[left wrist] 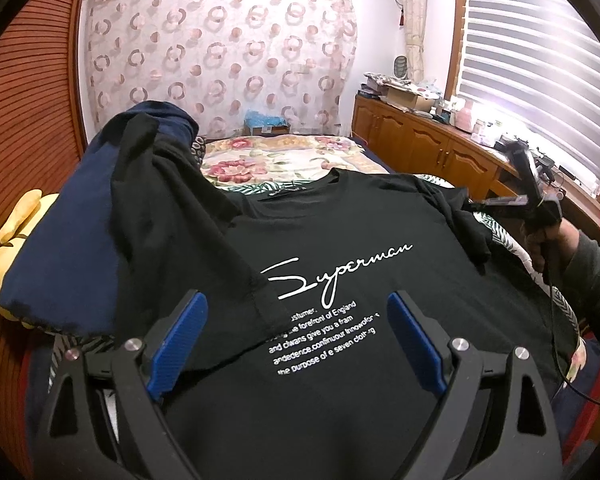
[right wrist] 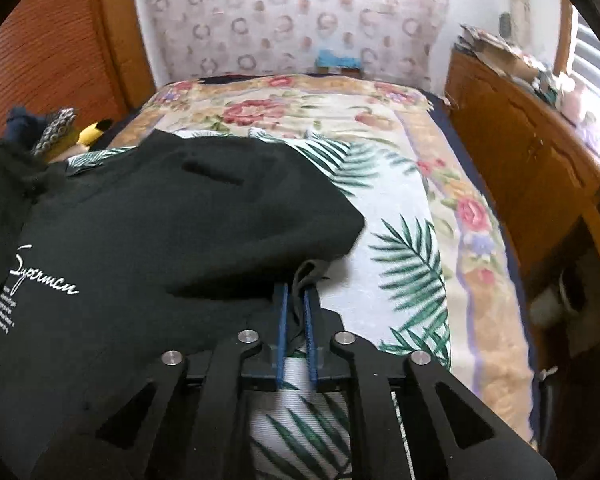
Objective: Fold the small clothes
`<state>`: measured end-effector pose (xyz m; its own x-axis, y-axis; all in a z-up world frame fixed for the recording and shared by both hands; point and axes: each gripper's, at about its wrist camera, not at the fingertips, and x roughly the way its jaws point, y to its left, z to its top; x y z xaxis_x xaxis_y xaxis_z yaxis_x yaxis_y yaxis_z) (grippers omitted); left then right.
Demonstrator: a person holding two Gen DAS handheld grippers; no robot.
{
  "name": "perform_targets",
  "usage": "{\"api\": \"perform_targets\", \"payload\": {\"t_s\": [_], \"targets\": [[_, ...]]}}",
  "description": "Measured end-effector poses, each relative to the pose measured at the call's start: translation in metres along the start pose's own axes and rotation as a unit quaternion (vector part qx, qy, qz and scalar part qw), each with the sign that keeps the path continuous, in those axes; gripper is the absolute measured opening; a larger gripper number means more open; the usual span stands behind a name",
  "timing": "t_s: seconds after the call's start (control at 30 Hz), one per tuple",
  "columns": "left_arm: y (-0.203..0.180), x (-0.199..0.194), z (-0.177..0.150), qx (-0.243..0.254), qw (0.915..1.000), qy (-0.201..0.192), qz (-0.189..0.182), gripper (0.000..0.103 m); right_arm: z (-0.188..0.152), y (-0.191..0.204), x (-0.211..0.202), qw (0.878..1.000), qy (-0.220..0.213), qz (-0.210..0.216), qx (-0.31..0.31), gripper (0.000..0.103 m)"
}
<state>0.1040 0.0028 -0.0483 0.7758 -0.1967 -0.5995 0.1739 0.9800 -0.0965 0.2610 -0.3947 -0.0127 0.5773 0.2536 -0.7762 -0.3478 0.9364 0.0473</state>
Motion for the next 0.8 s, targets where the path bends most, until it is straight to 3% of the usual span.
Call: {"api": "perform_targets", "payload": {"t_s": [0.2,0.4,0.47,0.5,0.53,0.8], "targets": [[0.007,-0.005,-0.001,-0.01,0.9999,-0.006,0.007,0.092,0.039,0.053,-0.028,0.996,-0.054,0.047,-0.048,0.003],[0.014,-0.007,0.001,-0.014,0.9998,-0.008,0.013,0.092,0.066,0.115,-0.028,0.991,-0.065,0.081,-0.089,0.004],[0.018,-0.008,0.001,-0.014,0.9997,-0.007,0.016,0.092,0.072,0.124,-0.026,0.991,-0.063,0.082,-0.086,0.018],[0.019,-0.009,0.001,-0.015,0.9997,-0.007,0.017,0.092,0.074,0.125,-0.025,0.991,-0.062,0.082,-0.083,0.036],[0.02,-0.009,0.001,-0.017,0.9997,-0.008,0.017,0.092,0.075,0.123,-0.023,0.992,-0.058,0.083,-0.077,0.044],[0.03,-0.008,0.007,-0.02,0.9993,-0.009,0.029,0.092,0.05,0.083,-0.018,0.997,-0.036,0.029,-0.065,0.044]]}}
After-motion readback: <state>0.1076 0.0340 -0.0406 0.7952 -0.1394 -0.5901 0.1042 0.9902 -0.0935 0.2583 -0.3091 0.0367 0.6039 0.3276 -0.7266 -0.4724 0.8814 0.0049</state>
